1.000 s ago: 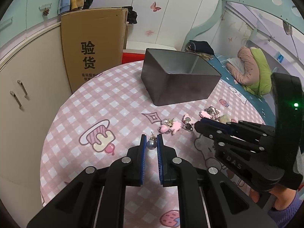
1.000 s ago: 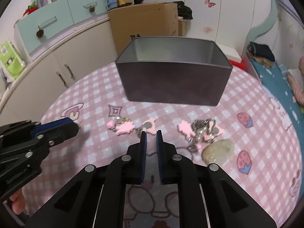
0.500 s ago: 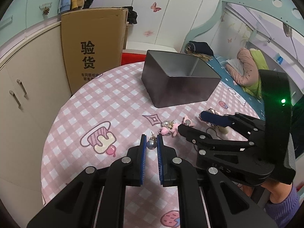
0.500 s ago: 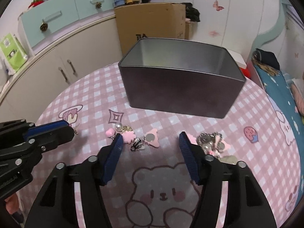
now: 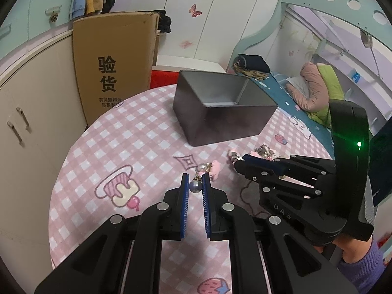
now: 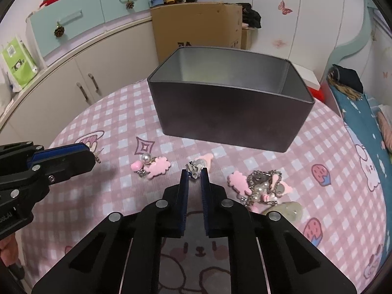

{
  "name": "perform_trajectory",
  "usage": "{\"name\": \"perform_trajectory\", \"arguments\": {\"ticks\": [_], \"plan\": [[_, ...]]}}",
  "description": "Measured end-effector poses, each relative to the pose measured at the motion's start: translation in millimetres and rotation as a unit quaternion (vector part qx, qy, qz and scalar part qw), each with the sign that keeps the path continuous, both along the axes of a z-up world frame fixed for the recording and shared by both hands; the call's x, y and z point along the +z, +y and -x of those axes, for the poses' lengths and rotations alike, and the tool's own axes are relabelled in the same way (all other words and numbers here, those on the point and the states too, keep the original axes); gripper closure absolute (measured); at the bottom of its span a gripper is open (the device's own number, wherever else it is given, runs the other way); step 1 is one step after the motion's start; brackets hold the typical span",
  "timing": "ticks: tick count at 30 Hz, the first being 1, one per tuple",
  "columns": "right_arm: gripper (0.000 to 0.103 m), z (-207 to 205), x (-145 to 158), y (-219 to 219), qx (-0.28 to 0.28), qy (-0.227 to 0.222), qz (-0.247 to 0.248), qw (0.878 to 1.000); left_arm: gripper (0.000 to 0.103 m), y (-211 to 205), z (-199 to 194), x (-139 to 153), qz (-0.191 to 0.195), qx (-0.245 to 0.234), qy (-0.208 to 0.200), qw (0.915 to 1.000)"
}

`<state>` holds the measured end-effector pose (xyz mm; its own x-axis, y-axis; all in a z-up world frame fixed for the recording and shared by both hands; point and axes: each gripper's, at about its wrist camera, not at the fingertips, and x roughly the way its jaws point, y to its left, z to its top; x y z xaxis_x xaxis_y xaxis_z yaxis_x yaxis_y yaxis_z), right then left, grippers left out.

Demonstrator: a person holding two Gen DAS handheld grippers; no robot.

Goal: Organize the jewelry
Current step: 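Lower both held earrings into the grey box and open both tools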

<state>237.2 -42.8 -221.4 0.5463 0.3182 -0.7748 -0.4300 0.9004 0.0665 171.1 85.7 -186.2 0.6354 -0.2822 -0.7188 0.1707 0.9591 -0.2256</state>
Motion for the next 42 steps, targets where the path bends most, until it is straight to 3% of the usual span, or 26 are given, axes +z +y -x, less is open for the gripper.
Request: {"name": "perform_trajectory", "arguments": {"ticks": [8,17,24,28,33,42], "plan": [[0.093,2.1,10.1,-12.3,-0.007,-0.007,-0.017,1.0,0.094,-8.3,-5.0,8.1,0.003,-0.01,-0.007,0.9999],[0.093,12.5,71.3,-33.2,-0.009,-0.061,-0.056,0.996,0.094,-18.5,-18.9,48.6,0.018,-0.036,-0.052,0.9979],[0.093,-16.3,112.8,-49.7,-0.027,-0.093,-0.072,0.993,0.094,-30.4,-57.6,82.3,0.014,-0.052,-0.083,0.9951],[0.093,-42.5,116.5,-51.9,-0.032,-0.083,-0.084,0.992,0.094,-34.4,-89.3,80.1,0.032,-0.07,-0.062,0.9951],[0.093,-75.0,97.3,-43.5,-0.033,-0.045,-0.08,0.995,0.094,-39.8,-127.9,49.3,0.051,-0.078,0.013,0.9956],[0.093,-95.9,56.6,-30.8,-0.038,0.002,-0.064,0.997,0.093,-40.0,-152.2,17.0,0.049,-0.066,0.068,0.9943]]}}
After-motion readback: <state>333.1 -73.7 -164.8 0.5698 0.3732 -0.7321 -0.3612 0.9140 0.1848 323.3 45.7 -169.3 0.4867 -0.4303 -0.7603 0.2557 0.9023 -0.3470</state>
